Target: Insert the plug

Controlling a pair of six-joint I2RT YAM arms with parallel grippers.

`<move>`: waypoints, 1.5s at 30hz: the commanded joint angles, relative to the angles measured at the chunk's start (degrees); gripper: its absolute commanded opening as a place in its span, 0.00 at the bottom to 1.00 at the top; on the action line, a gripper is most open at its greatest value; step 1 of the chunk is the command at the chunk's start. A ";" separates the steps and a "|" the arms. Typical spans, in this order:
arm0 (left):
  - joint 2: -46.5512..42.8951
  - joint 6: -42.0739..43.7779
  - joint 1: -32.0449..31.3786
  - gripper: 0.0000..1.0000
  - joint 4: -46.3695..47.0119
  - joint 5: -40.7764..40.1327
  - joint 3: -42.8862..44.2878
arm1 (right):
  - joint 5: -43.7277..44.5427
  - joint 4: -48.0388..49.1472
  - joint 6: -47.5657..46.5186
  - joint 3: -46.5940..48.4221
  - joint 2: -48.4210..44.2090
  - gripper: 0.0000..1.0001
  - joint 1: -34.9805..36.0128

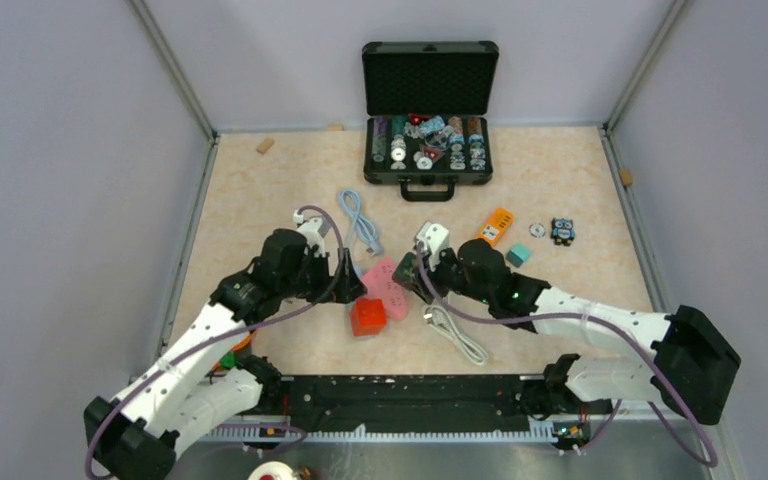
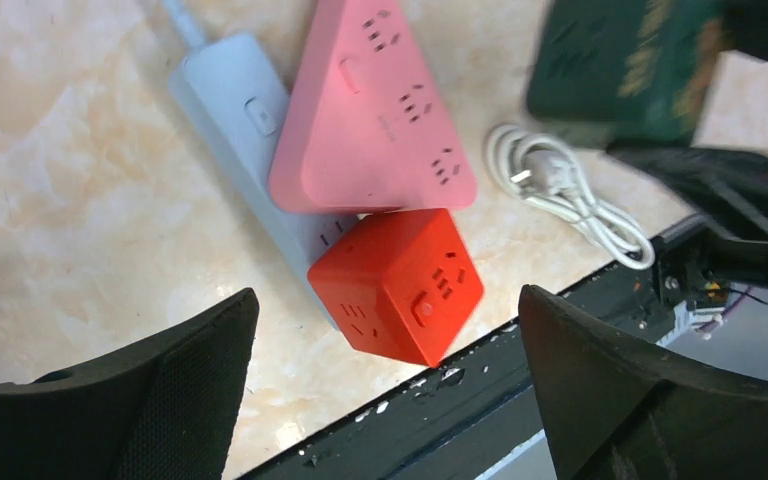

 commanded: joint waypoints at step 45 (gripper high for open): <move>22.55 -22.31 -36.69 0.61 -12.70 -28.05 6.88 | 0.29 -11.63 15.80 -1.09 -13.84 0.00 -7.61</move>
